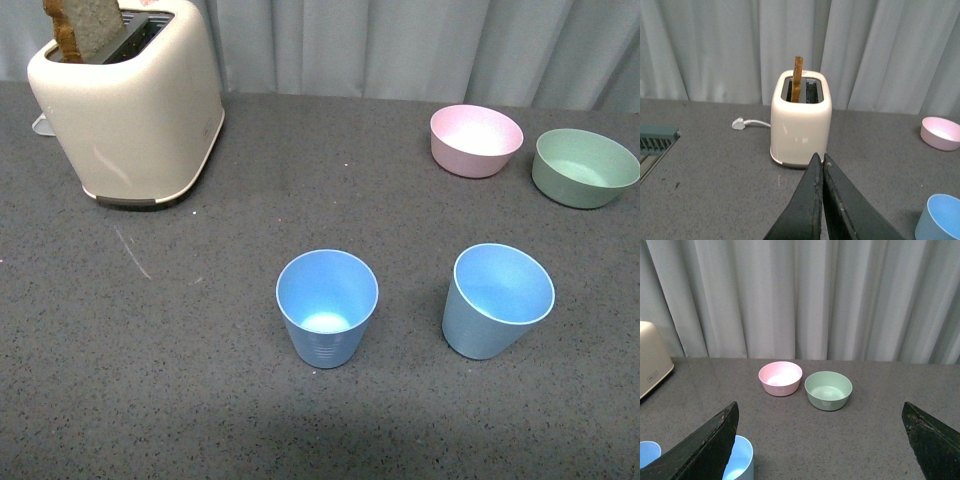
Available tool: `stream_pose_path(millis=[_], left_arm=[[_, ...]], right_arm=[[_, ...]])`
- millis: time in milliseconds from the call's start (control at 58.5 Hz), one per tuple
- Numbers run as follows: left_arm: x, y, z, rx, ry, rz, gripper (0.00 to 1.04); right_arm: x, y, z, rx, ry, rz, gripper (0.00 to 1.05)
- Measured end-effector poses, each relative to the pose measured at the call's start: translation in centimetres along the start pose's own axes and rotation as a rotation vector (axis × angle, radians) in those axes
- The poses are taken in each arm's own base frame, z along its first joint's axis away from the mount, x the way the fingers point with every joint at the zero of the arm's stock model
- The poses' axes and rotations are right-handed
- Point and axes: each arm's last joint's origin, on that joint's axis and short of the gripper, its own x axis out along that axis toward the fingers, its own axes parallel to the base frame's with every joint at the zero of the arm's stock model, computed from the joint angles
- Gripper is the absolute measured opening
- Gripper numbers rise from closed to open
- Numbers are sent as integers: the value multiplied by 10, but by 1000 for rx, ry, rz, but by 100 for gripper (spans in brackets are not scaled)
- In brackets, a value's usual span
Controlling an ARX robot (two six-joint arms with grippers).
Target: Stack blue cups with both arms
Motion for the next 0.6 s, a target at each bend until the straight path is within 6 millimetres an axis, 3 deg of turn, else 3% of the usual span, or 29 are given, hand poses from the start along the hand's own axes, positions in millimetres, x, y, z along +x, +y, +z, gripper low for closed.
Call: stream_pose_path(millis=[137,478,564,598], left_arm=[[0,0,0,0,-1,0,22],[0,0,0,0,-1,0,85],[0,0,0,0,-1,0,100],[0,0,0,2,-1,0,99]], right_arm=[[0,0,0,0,0,0,95],[0,0,0,0,0,0,95],[2,0,-1,-117,123,13,95],[5,0,-2,-159,158,21,95]])
